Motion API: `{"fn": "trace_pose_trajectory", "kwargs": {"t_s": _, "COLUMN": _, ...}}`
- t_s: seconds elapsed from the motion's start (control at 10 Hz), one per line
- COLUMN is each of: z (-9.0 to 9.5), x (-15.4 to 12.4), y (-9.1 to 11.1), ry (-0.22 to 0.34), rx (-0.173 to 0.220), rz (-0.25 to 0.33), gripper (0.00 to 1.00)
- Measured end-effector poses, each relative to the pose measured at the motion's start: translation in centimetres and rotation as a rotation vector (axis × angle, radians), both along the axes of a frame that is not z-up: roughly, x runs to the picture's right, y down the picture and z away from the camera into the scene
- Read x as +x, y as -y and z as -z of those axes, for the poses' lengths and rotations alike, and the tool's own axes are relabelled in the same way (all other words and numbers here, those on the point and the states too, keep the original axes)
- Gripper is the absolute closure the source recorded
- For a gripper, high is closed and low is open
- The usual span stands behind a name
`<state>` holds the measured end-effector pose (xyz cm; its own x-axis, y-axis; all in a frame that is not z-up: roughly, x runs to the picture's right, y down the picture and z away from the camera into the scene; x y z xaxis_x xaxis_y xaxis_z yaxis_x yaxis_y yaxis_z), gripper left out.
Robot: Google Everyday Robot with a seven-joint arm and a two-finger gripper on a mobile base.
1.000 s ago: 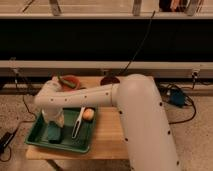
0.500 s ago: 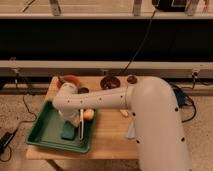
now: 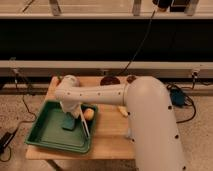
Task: Wipe tray with sponge
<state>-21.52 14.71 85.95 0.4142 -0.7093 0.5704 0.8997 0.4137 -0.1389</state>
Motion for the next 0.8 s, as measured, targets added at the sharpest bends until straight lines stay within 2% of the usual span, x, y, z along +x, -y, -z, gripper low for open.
{"fn": "trace_pose_trajectory", "kwargs": {"t_s": 0.3, "z": 0.8, "x": -4.5, "y": 0.1, "ry": 0.043, "rx": 0.015, "rz": 0.02, "gripper": 1.0}}
{"fn": "trace_pose_trajectory", "kwargs": {"t_s": 0.5, "z": 1.9, "x": -8.0, "y": -0.8, "ry": 0.092, "rx": 0.022, "rz": 0.062, "gripper": 1.0}}
{"fn": "trace_pose_trajectory", "kwargs": {"t_s": 0.8, "z": 3.2, "x": -9.1, "y": -2.1, "ry": 0.135, "rx": 0.031, "rz": 0.112, "gripper": 1.0}}
